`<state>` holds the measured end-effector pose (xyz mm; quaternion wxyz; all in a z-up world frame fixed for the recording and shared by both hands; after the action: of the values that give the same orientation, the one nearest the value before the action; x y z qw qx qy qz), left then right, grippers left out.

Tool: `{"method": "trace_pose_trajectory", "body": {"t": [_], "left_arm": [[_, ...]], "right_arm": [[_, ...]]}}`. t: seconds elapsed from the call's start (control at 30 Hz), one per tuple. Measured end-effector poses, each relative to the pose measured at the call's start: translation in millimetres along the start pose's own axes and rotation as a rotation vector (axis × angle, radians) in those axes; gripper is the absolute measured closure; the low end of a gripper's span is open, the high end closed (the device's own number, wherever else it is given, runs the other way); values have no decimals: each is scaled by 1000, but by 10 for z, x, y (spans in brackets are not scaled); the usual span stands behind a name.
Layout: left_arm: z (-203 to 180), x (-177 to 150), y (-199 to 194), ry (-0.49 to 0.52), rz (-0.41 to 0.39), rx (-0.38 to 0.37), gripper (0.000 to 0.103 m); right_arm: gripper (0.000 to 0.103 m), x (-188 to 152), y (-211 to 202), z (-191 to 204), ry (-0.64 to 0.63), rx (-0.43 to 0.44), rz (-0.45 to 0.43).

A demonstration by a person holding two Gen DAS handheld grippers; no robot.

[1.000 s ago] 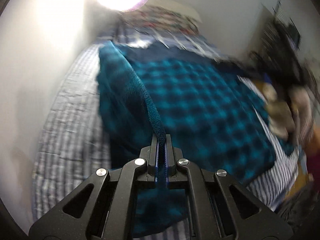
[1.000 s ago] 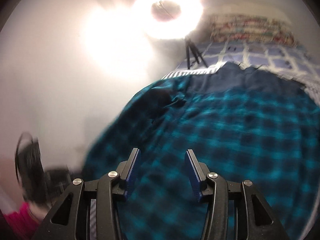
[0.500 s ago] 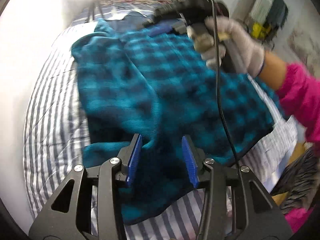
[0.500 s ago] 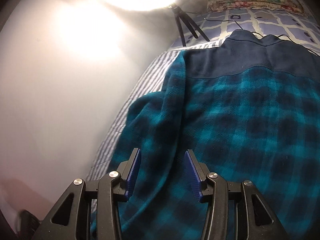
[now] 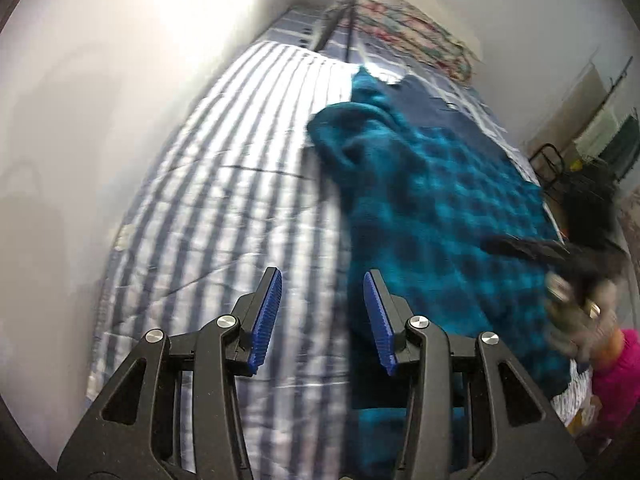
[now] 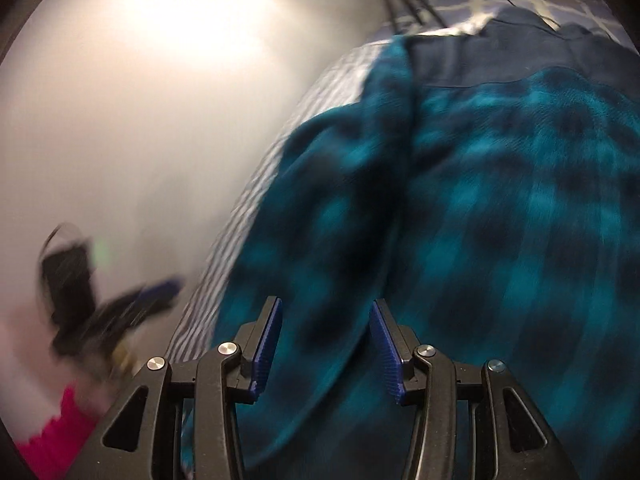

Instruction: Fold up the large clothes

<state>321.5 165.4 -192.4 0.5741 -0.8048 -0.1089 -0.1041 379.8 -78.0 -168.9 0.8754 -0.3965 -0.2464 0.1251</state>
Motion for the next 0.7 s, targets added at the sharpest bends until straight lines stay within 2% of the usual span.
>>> {"method": "trace_pose_trajectory", "body": {"t": [0.1,0.17,0.23,0.33,0.4,0.47,0.5,0.53,0.57,0.63,0.7], "left_arm": [[185,-41,13,-50,6,-15,60],[234,-77,-18,-61,5,-12,60],[211,-65,-69,-60,-4,-14,60],[146,-71,-157,-56,-18,-25,60],[78,-115,-242,-42,-29,-28,60],[15,-156,-313,-36,-39,-30,60],[-6,-169,-338,-34,-41,-30,60],[-26,-193,-371,-33,-44,-30,60],[-49,-225,-409,-29,-47,-29,60],[-88,-290,-478,-18,-52,-21,60],[-135,-369,-540,-9,-53,-15,60]], "right_arm": [[55,-301,-81,416,-119,18,7],[55,-494,-56,768,-205,74,38],[55,-631,30,1089,-301,81,77],[45,-757,349,1401,-414,0,144],[45,-746,617,1478,-444,-73,189],[46,-771,873,1523,-492,-181,233],[54,-794,959,1526,-504,-215,252],[87,-828,1036,1531,-513,-223,282],[95,-872,1087,1529,-516,-227,310],[99,-976,1002,1569,-540,-250,291],[100,-1116,775,1633,-567,-236,254]]}}
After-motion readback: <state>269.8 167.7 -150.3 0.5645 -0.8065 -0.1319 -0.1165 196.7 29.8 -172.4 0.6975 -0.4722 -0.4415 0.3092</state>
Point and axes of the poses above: each gripper's, at about its wrist camera, not at the fingertips, and y roughly the way its jaws point, z to its left, x to its top, the point moved 6 cm from there along y, roughly the way its jaws point, and after that the axes turned 15 degrees about z, right-handed, at the moved point
